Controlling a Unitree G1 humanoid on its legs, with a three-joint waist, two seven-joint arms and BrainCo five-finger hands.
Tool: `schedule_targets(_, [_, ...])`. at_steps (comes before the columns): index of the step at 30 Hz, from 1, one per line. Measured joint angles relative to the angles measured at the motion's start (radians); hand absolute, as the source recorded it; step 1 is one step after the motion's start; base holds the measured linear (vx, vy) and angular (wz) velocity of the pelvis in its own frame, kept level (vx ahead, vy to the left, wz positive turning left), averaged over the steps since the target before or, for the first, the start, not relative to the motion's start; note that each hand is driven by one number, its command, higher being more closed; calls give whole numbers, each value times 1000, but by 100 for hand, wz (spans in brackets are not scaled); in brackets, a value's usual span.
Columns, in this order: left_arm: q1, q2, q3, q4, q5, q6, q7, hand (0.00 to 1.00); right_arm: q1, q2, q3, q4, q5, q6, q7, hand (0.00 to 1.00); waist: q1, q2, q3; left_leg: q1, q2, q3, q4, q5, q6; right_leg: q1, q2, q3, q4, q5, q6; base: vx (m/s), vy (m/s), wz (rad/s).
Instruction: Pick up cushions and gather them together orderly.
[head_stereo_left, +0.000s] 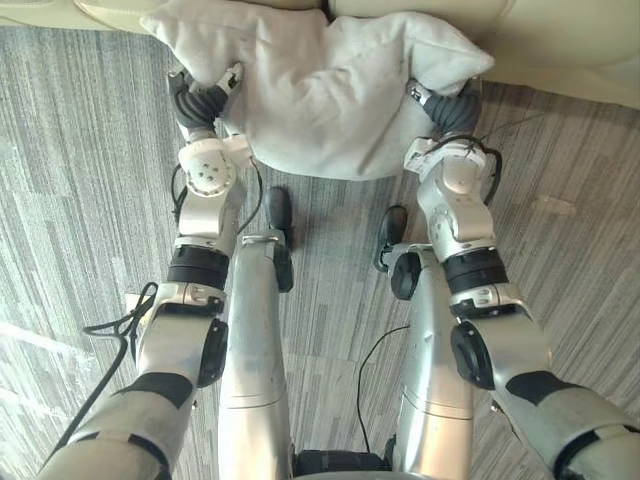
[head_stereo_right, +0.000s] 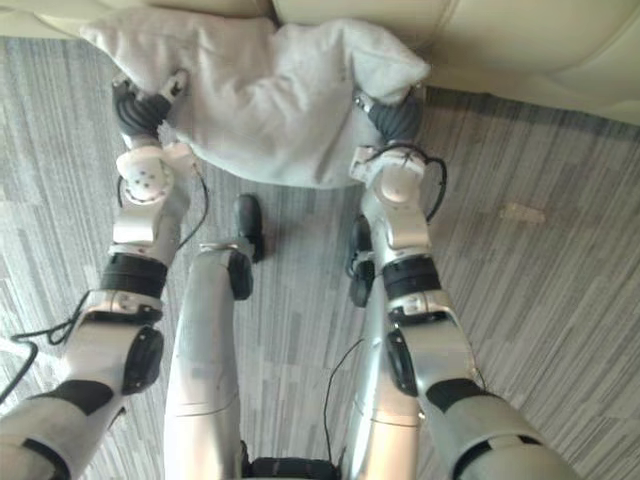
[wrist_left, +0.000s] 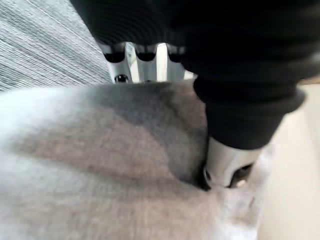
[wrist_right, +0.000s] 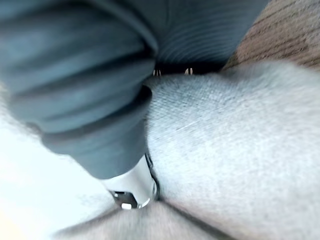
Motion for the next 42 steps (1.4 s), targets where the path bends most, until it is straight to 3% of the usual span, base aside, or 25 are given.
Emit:
schedule_targets(3, [90,-20,-49,-77,1,-2,0,100,116,13,2,-68,0,-1,1,100,-8,-1,-1,116,0,-6,-67,11,-11,118,0,-14,-63,3,-4,-2,-4,3])
schedule_targets(7, [299,-90,-77,-202,2,-53,-3,100,336,54,25,-218,-6,-33,13,100,-9,-8,-16,393,-1,10,-253,39,-21,370,0,-25,-215,15,-22,25,-63,0])
schedule_targets(9, [405,-118,-90,-232,3,-71,-10,100,455,78,36,-268,-7,-53,33,100,-9,-10,-87,466,-5,15,-342,57,-27,438,1,-38,-289,16,-25,78,-71,2])
schedule_targets(11, [497,-143,-103,-277,2,-70,-26,100,539,81,49,-311,-9,-55,45,100,-6,-10,-96,590,-7,18,-418,74,-35,552,-2,-48,-349,28,-24,122,-50,-1])
schedule_targets(13, [659,-186,-112,-341,1,-71,-53,100,674,81,74,-363,-11,-56,73,100,-6,-11,-178,718,-4,22,-504,79,-41,676,-1,-64,-430,31,-29,201,-57,-2])
schedule_targets(15, [739,-207,-114,-381,-2,-75,-74,100,748,81,80,-408,-10,-57,97,100,-2,-13,-193,823,-2,26,-552,81,-45,781,3,-69,-474,35,-36,192,-27,-2])
schedule_targets(18, [893,-225,-117,-456,-6,-88,-115,100,885,81,108,-482,-10,-68,146,100,3,-25,-269,973,1,44,-643,80,-44,926,11,-67,-569,37,-33,249,1,-8])
schedule_targets(23, [1043,-227,-130,-555,-33,-100,-174,100,1029,78,123,-552,-9,-87,206,100,7,-24,-350,1131,7,63,-708,56,-28,1105,24,-59,-696,54,-8,167,59,-12])
schedule_targets(25, [1106,-227,-135,-567,-39,-100,-196,100,1083,76,133,-552,-8,-87,225,100,13,-20,-393,1194,15,86,-701,17,-16,1180,37,-36,-761,69,10,104,108,-30])
schedule_targets(30, [1166,-229,-136,-582,-39,-92,-222,100,1130,77,139,-554,-10,-86,244,100,22,-19,-422,1239,13,130,-652,-60,10,1238,25,6,-760,66,37,80,136,-30])
schedule_targets(33, [1176,-228,-136,-585,-42,-81,-228,100,1162,84,140,-553,-13,-83,244,100,23,-19,-420,1304,-5,142,-644,-90,31,1151,-17,-7,-486,129,118,79,106,0])
schedule_targets(35, [1179,-228,-136,-585,-41,-80,-228,100,1171,99,140,-545,-14,-83,245,100,22,-16,-421,1347,-3,146,-649,-104,42,1130,-33,-12,-404,178,120,80,34,4])
schedule_targets(36, [1178,-225,-136,-586,-40,-81,-227,100,1171,107,139,-540,-16,-82,245,100,23,-11,-425,1365,-2,146,-662,-111,52,1125,-45,-33,-387,162,101,150,-27,1])
schedule_targets(37, [1177,-225,-135,-590,-40,-84,-227,100,1165,118,138,-540,-25,-82,245,100,24,-18,-432,1381,-1,144,-678,-114,49,1122,-58,-64,-411,115,82,160,-53,-2])
schedule_targets(39, [1173,-224,-136,-590,-39,-87,-227,100,1163,116,135,-539,-50,-82,245,100,24,-17,-437,1390,7,133,-702,-116,47,1115,-65,-108,-520,87,60,177,-127,3])
schedule_targets(41, [1166,-224,-140,-590,-39,-86,-227,100,1152,115,117,-521,-50,-81,247,100,24,-20,-442,1400,24,119,-734,-121,38,1086,-36,-99,-690,120,51,226,-189,6])
schedule_targets(42, [1166,-222,-145,-585,-38,-85,-227,100,1148,115,117,-505,-50,-81,247,100,20,-25,-447,1408,26,98,-745,-130,22,1104,-13,-58,-818,173,45,313,-264,29])
